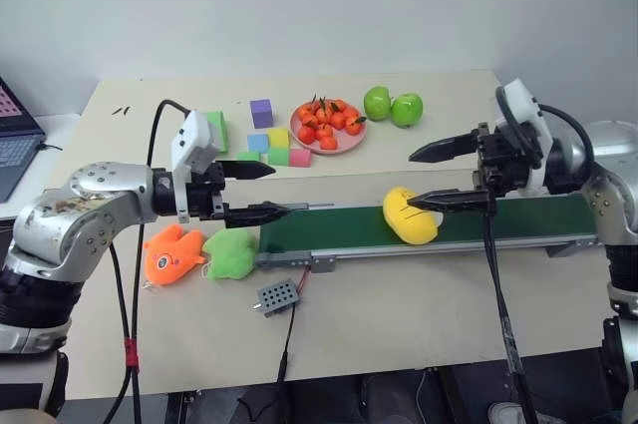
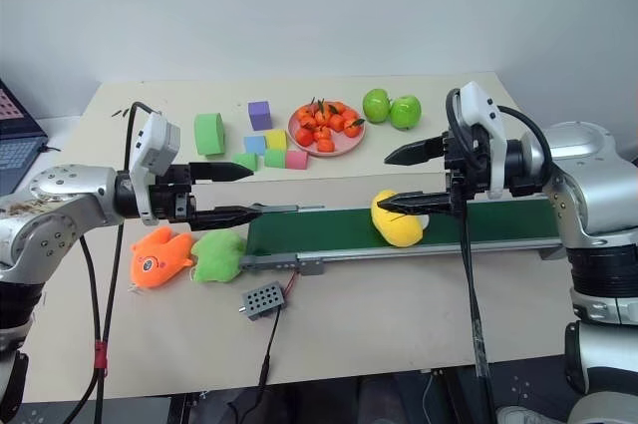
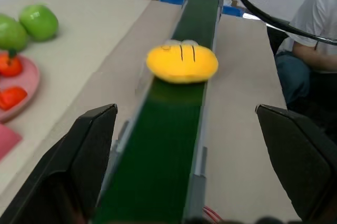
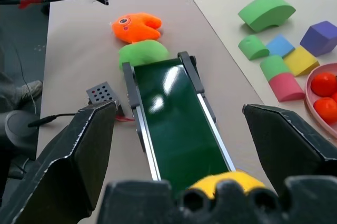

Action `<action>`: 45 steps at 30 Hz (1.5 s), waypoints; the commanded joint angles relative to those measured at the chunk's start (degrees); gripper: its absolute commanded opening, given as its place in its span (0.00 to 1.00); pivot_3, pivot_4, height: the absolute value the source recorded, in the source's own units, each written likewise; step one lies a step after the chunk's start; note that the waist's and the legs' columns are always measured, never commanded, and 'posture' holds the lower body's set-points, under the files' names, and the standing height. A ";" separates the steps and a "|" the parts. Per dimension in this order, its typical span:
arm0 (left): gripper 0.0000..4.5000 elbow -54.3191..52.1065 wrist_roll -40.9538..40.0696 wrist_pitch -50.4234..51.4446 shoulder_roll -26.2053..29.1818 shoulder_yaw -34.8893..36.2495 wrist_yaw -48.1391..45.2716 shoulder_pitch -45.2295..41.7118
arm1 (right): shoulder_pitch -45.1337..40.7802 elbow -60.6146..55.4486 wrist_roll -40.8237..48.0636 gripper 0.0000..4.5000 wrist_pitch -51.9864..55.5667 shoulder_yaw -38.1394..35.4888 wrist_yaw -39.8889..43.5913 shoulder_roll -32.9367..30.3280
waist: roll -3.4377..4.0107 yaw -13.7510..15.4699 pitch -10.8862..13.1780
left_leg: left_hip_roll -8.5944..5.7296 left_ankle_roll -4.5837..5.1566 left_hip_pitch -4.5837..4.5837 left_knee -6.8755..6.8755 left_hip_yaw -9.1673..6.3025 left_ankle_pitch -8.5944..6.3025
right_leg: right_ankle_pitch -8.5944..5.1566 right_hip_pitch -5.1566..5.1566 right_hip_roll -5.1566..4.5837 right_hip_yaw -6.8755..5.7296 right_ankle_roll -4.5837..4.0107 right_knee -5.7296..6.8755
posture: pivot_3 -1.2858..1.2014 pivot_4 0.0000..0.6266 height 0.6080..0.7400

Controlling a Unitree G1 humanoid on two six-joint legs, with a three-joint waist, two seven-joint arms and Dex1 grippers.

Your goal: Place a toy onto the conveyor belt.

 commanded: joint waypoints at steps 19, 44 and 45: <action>1.00 0.39 1.07 11.88 -7.71 7.09 7.28 -10.49 | 3.13 -6.71 6.98 1.00 0.91 -8.13 -7.54 1.82 | 0.00 0.67 0.00 | -0.02 -0.02 0.00 0.03 0.00 0.00 | 0.01 0.04 -0.01 0.02 -0.02 -0.02 | 0.52 0.24 1.00; 1.00 0.30 3.78 14.43 -5.14 8.55 -0.02 -6.17 | 1.62 -8.76 15.10 1.00 5.65 -6.21 -7.39 5.72 | 0.00 0.49 0.00 | -0.02 -0.02 0.01 0.03 0.00 0.01 | 0.01 0.02 -0.01 0.04 -0.02 0.00 | 0.52 0.24 1.00; 1.00 0.03 4.22 14.18 -4.57 8.67 -0.19 -5.79 | 1.50 -8.40 14.81 1.00 5.47 -6.05 -7.23 5.64 | 0.00 0.50 0.00 | -0.02 -0.02 0.01 0.02 0.00 0.01 | 0.01 0.02 -0.01 0.04 -0.02 -0.01 | 0.52 0.24 1.00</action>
